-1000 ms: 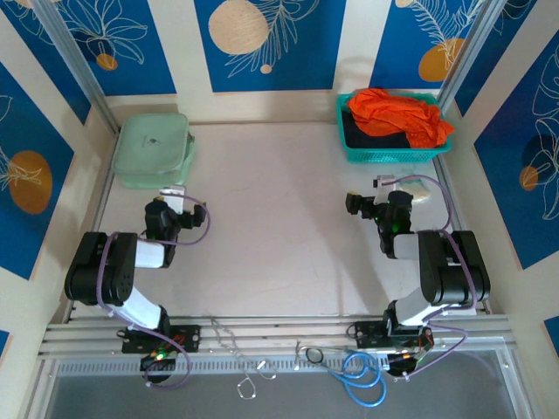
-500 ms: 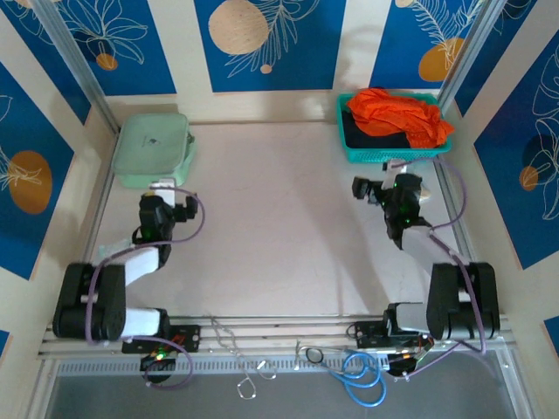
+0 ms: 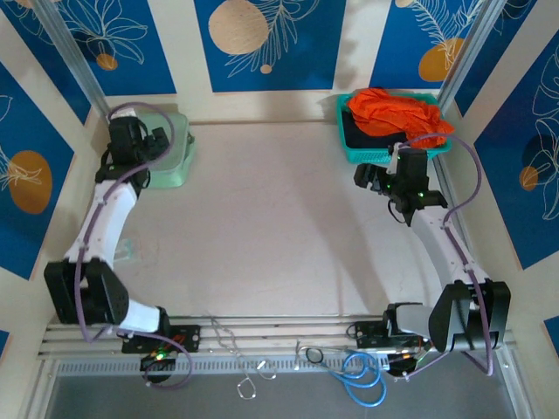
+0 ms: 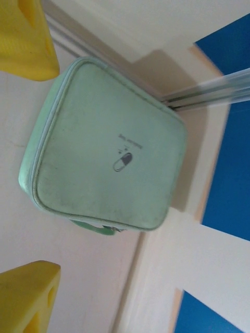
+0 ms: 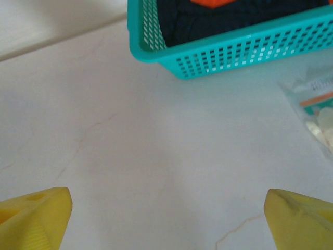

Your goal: Fold and stack the t-shirts

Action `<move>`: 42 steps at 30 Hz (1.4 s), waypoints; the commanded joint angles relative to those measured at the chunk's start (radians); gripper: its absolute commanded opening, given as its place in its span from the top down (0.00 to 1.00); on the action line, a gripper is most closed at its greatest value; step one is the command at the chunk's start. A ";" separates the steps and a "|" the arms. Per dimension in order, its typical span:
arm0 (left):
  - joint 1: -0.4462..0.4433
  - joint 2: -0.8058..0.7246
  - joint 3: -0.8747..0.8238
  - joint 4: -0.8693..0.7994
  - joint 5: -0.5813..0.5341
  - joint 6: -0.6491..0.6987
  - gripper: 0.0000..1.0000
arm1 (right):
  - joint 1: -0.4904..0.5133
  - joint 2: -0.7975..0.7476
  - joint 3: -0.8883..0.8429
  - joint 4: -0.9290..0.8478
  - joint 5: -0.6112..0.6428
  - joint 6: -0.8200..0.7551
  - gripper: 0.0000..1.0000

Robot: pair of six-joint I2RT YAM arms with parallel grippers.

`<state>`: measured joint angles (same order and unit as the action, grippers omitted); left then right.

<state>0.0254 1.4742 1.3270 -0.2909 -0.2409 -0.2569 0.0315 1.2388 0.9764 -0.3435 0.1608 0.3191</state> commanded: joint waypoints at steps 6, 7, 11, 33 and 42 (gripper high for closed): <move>0.002 0.019 0.001 -0.097 0.221 -0.009 0.02 | -0.121 0.234 0.284 -0.140 -0.016 -0.006 0.08; 0.001 0.009 -0.016 -0.096 0.231 -0.003 0.01 | -0.135 0.295 0.345 -0.156 -0.019 -0.014 0.10; -0.010 -0.035 -0.076 -0.090 0.245 0.025 0.00 | -0.171 0.553 0.651 -0.257 0.006 -0.052 0.13; -0.194 -0.029 -0.044 -0.155 0.171 0.099 0.00 | -0.165 1.433 1.758 -0.401 -0.035 -0.196 0.33; -0.225 -0.040 -0.058 -0.159 0.137 0.110 0.00 | -0.169 1.452 1.772 -0.364 -0.011 -0.183 0.63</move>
<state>-0.1890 1.4391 1.2537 -0.4320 -0.0776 -0.1726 -0.1329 2.6751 2.7152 -0.7361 0.1539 0.1356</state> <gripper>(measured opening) 0.996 0.373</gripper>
